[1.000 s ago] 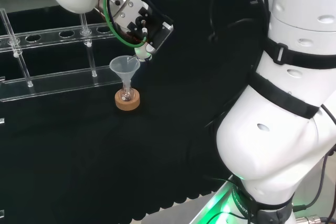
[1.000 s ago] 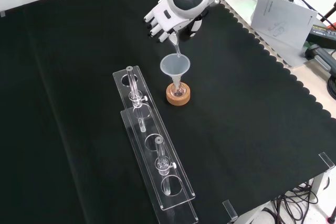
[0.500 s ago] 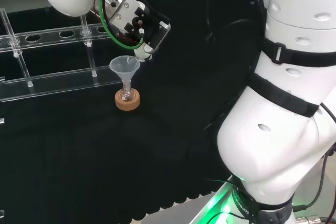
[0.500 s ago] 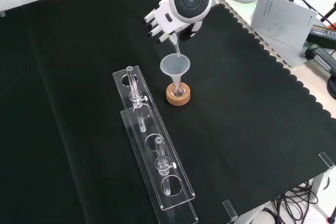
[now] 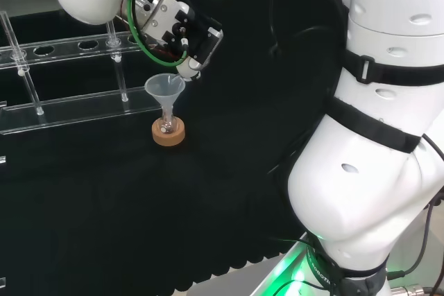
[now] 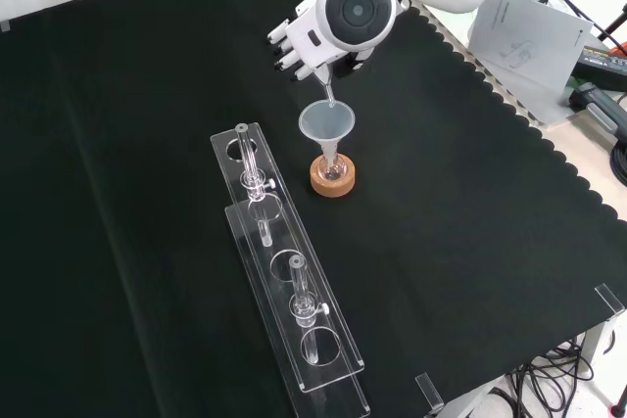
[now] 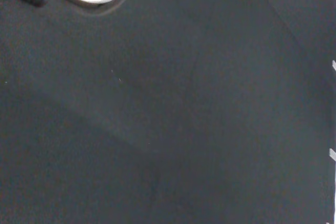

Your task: Pour all the NaCl from the weighing funnel into the round-bottom flask.

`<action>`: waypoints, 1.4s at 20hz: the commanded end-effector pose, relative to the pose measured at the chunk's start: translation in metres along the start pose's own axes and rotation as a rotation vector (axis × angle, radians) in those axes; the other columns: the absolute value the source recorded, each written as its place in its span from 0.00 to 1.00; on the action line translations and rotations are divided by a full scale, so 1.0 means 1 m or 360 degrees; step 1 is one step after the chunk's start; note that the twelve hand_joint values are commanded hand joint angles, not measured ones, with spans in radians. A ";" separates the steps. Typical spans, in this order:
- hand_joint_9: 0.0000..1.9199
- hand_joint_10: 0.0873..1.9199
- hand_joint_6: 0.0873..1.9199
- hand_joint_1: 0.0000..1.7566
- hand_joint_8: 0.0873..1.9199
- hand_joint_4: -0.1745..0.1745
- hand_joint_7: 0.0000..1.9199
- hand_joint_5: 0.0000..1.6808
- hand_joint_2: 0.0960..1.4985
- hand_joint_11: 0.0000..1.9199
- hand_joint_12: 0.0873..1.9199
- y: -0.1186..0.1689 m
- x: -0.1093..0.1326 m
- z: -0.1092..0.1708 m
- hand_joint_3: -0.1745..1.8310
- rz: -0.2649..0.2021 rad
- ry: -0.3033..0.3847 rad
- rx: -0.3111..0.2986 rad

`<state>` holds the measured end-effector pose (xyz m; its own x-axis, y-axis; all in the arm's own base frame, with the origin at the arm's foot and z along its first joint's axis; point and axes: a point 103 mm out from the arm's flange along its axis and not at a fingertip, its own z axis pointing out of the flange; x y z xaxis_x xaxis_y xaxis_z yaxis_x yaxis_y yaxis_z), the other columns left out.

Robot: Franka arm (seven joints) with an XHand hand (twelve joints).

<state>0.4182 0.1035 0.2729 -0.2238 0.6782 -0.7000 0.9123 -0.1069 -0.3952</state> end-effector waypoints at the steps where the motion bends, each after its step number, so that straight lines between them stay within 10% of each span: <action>1: 0.47 0.19 0.45 0.61 0.33 1.00 0.30 0.68 0.44 0.33 0.58 0.002 -0.001 -0.002 0.42 0.0009 -0.0037 0.0014; 28: 0.46 0.19 0.46 0.61 0.33 1.00 0.30 0.68 0.44 0.33 0.58 0.001 0.004 -0.016 0.42 0.0047 -0.0287 0.0048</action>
<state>0.4230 0.1156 0.2790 -0.2530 0.5531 -0.7938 0.9090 -0.1450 -0.3907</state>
